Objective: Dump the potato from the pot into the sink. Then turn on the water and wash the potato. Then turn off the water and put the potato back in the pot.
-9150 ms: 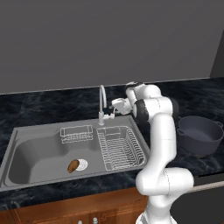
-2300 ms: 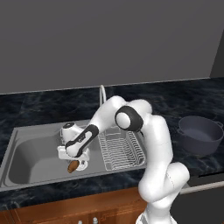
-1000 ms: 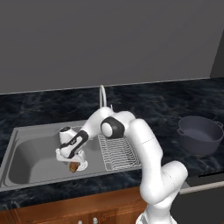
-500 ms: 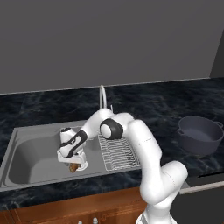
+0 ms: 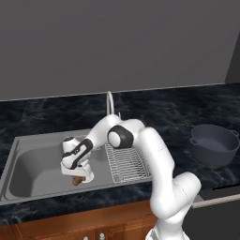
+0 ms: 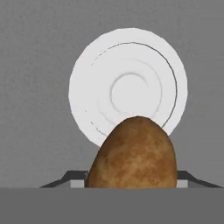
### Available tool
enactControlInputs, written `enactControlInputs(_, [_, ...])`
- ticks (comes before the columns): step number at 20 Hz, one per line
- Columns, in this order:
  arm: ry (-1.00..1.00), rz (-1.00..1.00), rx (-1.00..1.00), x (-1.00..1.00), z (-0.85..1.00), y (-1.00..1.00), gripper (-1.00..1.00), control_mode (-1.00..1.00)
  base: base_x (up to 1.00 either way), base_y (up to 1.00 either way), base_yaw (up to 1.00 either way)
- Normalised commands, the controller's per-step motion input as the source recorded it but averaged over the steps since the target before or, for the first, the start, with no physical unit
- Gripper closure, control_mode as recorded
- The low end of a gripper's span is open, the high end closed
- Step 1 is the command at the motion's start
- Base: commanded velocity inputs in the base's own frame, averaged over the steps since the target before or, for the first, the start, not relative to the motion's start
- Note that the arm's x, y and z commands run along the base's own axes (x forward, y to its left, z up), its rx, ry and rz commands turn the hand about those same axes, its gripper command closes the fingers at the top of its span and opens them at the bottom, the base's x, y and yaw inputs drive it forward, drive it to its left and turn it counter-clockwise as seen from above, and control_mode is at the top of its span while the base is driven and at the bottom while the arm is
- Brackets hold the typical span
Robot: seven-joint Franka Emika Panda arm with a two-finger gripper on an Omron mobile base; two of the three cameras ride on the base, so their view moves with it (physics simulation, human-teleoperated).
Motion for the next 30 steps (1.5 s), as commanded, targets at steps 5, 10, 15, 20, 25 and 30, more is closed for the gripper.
enactControlInputs(5, [-0.28,-0.01,0.0,-1.0,0.97,0.0,1.0,-1.0,0.0,0.0,0.0])
enactControlInputs(10, [-0.2,0.0,0.0,-0.5,1.0,0.0,1.0,-1.0,0.0,0.0,0.0])
enactControlInputs(15, [-0.06,0.0,0.0,-0.17,1.0,-0.07,1.0,-1.0,0.0,0.0,0.0])
enactControlInputs(20, [-0.03,0.0,0.02,0.0,1.0,-0.09,1.0,-1.0,0.0,0.0,0.0])
enactControlInputs(25, [0.0,0.0,0.06,0.0,1.0,-0.01,1.0,-1.0,0.0,0.0,0.0])
enactControlInputs(30, [0.0,-0.01,0.05,0.0,1.0,-0.03,1.0,-1.0,0.0,0.0,0.0])
